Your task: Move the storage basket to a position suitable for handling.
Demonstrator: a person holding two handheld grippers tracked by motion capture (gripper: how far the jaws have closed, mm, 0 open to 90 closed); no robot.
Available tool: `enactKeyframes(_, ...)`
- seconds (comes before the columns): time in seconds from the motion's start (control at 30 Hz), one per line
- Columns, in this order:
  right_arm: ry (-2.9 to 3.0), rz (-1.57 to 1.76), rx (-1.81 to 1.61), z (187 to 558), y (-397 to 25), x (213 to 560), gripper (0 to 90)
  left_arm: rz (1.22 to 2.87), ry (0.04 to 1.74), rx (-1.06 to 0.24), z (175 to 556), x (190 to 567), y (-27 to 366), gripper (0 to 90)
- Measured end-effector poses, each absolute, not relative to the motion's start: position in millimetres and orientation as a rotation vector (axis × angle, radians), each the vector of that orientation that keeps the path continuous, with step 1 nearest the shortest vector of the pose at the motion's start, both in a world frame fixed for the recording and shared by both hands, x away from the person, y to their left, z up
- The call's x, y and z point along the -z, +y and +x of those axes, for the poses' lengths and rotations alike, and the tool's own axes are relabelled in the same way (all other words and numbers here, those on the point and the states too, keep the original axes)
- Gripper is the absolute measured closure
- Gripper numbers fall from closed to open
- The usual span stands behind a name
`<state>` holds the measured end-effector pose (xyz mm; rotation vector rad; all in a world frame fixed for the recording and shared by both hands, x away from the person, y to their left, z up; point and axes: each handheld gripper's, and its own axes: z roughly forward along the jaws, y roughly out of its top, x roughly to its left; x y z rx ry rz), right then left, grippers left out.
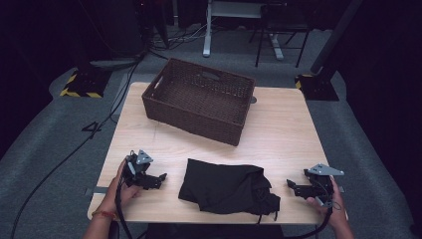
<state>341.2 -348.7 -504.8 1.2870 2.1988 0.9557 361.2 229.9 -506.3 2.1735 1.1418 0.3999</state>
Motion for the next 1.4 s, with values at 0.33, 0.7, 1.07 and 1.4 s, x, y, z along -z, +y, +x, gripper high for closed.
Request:
enactKeyframes(0.33, 2.221, 1.282, -0.947, 343, -350, 504, 13.6, 2.211, 1.071, -0.391, 357, 506, 229, 0.2)
enactKeyframes(0.7, 2.189, 1.237, -1.027, 353, -351, 494, 25.1, 2.245, 0.984, -0.348, 349, 506, 220, 0.0)
enactKeyframes(1.07, 2.166, 1.049, -1.132, 379, -309, 434, 25.0, 2.249, 0.967, -0.342, 348, 506, 218, 0.0)
enactKeyframes(1.4, 2.175, 0.947, -1.199, 423, -256, 390, 23.0, 2.249, 0.967, -0.341, 348, 506, 218, 0.0)
